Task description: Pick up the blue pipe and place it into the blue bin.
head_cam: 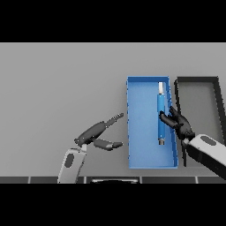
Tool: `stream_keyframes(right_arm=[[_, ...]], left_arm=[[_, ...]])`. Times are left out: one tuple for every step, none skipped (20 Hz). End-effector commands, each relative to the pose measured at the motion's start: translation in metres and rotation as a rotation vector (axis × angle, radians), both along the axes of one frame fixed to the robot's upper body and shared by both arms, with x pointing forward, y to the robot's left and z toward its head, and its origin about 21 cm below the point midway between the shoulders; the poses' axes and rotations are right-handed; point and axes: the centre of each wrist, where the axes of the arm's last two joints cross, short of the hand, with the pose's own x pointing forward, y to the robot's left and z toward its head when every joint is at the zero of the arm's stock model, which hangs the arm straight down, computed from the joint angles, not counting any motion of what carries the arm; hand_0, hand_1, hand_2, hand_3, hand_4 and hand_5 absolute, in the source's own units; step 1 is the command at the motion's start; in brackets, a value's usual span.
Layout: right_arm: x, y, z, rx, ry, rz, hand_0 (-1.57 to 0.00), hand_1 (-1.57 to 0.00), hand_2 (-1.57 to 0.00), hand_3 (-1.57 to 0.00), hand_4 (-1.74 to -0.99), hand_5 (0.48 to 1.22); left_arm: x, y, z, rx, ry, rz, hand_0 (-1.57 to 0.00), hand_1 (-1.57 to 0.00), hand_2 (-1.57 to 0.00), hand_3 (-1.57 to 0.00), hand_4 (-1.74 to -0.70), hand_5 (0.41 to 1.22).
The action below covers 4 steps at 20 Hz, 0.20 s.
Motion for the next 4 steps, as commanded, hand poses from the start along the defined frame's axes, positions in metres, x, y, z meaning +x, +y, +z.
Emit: stream_keyframes(right_arm=[[0.0005, 0.0008, -0.0032, 0.001, -0.01, 0.004, -0.21, -0.1, -0.02, 0.0, -1.152, 0.802], [0.0004, 0.0032, -0.0035, 0.004, -0.002, 0.001, -0.21, -0.1, -0.02, 0.0, -1.152, 0.795], [0.0004, 0.0023, -0.0034, -0.011, -0.002, 0.013, -0.21, -0.1, -0.02, 0.0, -1.152, 0.791], [-0.0018, 0.0047, -0.0024, -0.002, 0.0, 0.015, -0.21, -0.1, -0.02, 0.0, -1.152, 0.798]], left_arm=[[0.0006, -0.0017, -0.0011, 0.008, 0.006, -0.002, 0.0, 0.0, 0.0, 0.0, -0.89, 0.479], [-0.0001, -0.0038, -0.0024, 0.008, 0.008, -0.006, 0.0, 0.0, 0.0, 0.0, -0.89, 0.48], [-0.0007, -0.007, -0.0045, 0.007, 0.011, -0.01, 0.0, 0.0, 0.0, 0.0, -0.89, 0.48], [-0.0024, -0.0096, -0.0067, 0.004, 0.012, -0.014, 0.0, 0.0, 0.0, 0.0, -0.89, 0.48]])
